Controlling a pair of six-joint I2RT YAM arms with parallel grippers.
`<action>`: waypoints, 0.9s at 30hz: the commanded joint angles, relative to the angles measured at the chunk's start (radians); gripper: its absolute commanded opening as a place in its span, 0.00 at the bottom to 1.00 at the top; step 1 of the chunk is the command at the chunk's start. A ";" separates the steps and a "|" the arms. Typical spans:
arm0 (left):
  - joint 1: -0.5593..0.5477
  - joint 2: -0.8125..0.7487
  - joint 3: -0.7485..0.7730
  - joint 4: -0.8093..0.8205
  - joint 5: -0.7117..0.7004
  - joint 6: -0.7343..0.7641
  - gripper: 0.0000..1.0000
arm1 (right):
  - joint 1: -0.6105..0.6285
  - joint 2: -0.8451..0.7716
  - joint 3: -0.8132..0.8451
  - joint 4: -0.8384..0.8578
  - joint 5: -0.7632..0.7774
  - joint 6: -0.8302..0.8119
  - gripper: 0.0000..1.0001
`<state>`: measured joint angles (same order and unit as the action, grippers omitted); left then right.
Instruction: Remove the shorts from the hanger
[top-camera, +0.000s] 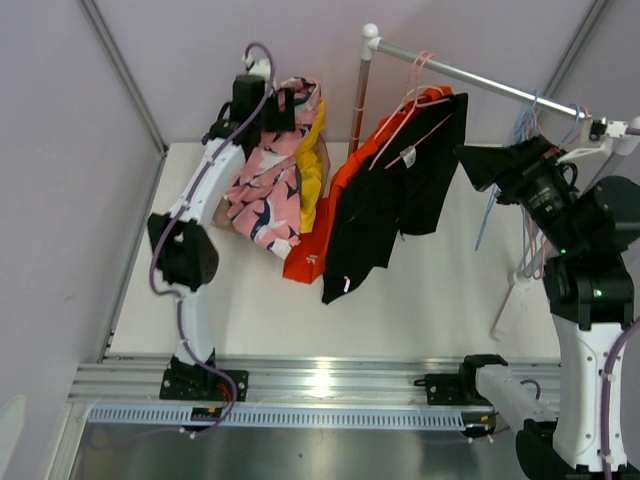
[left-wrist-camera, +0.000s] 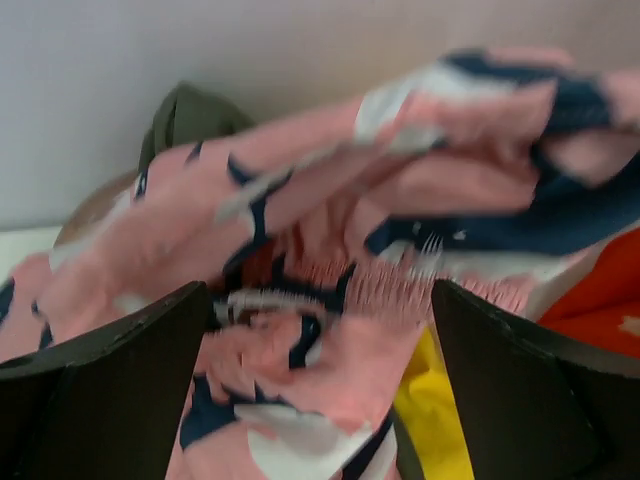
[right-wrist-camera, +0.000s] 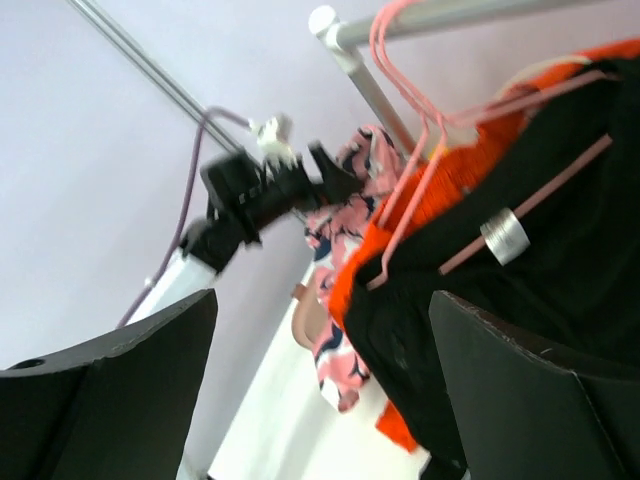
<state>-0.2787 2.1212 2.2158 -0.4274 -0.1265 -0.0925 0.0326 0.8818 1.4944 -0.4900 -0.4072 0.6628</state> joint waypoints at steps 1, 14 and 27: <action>-0.005 -0.311 -0.230 -0.022 0.036 -0.095 0.99 | 0.062 0.138 0.058 0.136 0.017 0.023 0.94; -0.175 -1.173 -1.075 -0.091 0.018 -0.070 0.99 | 0.222 0.500 0.190 0.189 0.237 -0.071 0.62; -0.175 -1.422 -1.381 -0.074 -0.038 -0.078 0.99 | 0.299 0.594 0.148 0.238 0.352 -0.058 0.43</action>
<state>-0.4561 0.7101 0.8555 -0.5407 -0.1490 -0.1577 0.3038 1.4536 1.6314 -0.2977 -0.1184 0.6056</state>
